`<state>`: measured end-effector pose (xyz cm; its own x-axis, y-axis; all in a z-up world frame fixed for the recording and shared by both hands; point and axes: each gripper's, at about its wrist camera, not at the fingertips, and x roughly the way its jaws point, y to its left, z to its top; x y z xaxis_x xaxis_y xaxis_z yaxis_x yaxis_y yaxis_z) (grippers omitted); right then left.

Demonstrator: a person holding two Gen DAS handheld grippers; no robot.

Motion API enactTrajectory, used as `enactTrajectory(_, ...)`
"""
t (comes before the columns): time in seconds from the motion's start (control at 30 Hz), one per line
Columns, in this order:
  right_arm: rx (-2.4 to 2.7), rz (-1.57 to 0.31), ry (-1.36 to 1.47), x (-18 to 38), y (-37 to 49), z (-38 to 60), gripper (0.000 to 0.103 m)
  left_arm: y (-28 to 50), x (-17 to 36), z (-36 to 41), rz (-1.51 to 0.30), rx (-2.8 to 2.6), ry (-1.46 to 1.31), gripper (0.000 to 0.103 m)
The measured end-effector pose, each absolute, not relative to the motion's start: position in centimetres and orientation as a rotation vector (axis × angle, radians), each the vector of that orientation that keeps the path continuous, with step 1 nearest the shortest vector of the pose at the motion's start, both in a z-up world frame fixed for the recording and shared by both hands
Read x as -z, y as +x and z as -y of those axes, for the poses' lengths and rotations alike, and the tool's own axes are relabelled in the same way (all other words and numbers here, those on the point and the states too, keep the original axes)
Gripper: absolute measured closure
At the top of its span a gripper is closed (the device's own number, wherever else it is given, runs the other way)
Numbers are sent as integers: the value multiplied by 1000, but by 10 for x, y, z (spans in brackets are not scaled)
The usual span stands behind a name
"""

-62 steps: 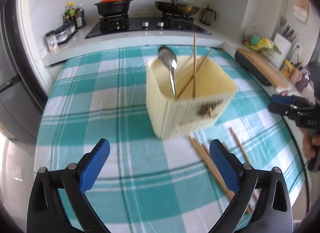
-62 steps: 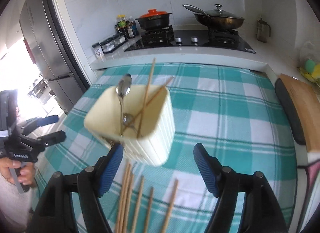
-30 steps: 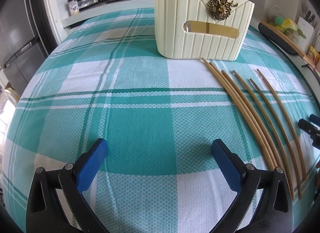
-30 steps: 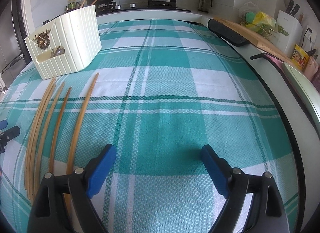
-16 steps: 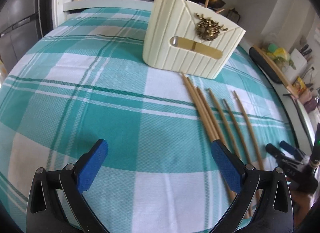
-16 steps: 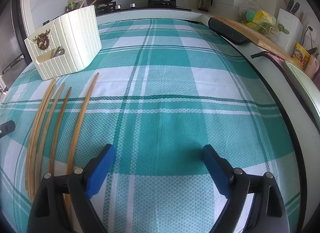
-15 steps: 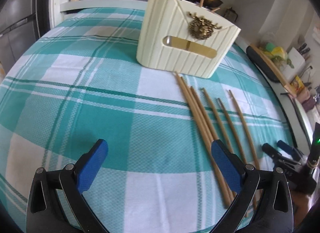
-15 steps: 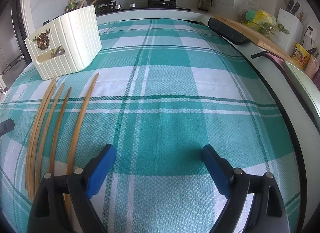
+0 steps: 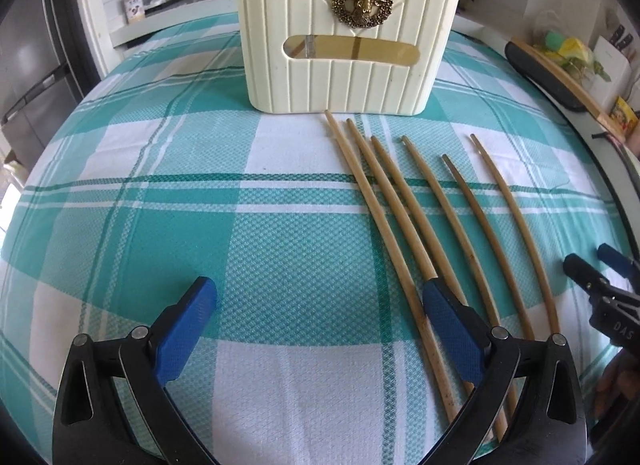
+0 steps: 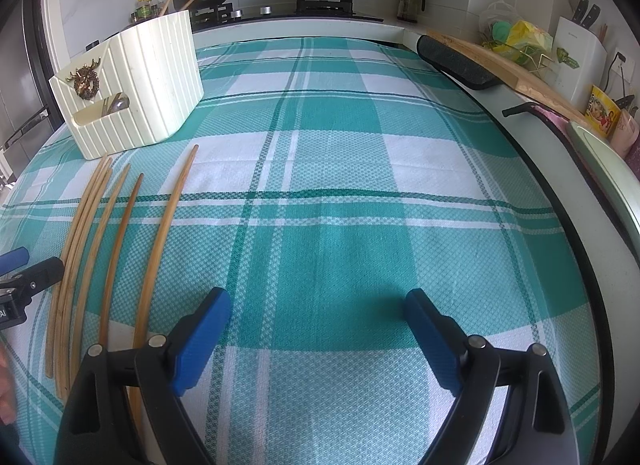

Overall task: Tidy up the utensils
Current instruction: 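Move both open tools back over the chopsticks on the cloth, then close the left tool on a wooden chopstick while the right tool grasps another chopstick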

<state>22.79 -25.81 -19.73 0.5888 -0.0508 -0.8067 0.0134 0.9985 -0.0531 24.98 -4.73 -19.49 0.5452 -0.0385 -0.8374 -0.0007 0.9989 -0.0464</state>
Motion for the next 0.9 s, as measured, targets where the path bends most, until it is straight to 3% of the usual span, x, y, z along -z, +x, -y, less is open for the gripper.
enactTrajectory(0.13, 37, -941, -43, 197, 228, 258, 12, 254, 197, 52, -1009, 15, -1, 1)
enactTrajectory(0.2, 28, -940, -37, 197, 228, 259, 12, 253, 195, 52, -1007, 29, -1, 8)
enactTrajectory(0.27, -18, -927, -35, 193, 227, 258, 12, 249, 192, 51, -998, 53, 7, 24)
enactTrajectory(0.43, -221, -937, -24, 177, 214, 222, 15, 243, 189, 46, -980, 80, 11, 53)
enactTrajectory(0.47, -258, -947, -44, 178, 214, 211, 21, 244, 188, 45, -979, 86, 8, 65)
enactTrajectory(0.57, -288, -1015, -112, 190, 221, 187, 63, 245, 187, 40, -983, 109, -3, 94)
enactTrajectory(0.67, -234, -1002, -163, 189, 221, 181, 75, 239, 186, 26, -988, 112, -34, 97)
enactTrajectory(0.73, -219, -1024, -133, 188, 220, 188, 95, 232, 186, 15, -991, 99, -38, 97)
enactTrajectory(0.9, -136, -1065, -183, 185, 203, 207, 96, 207, 186, -18, -1012, 97, -27, 97)
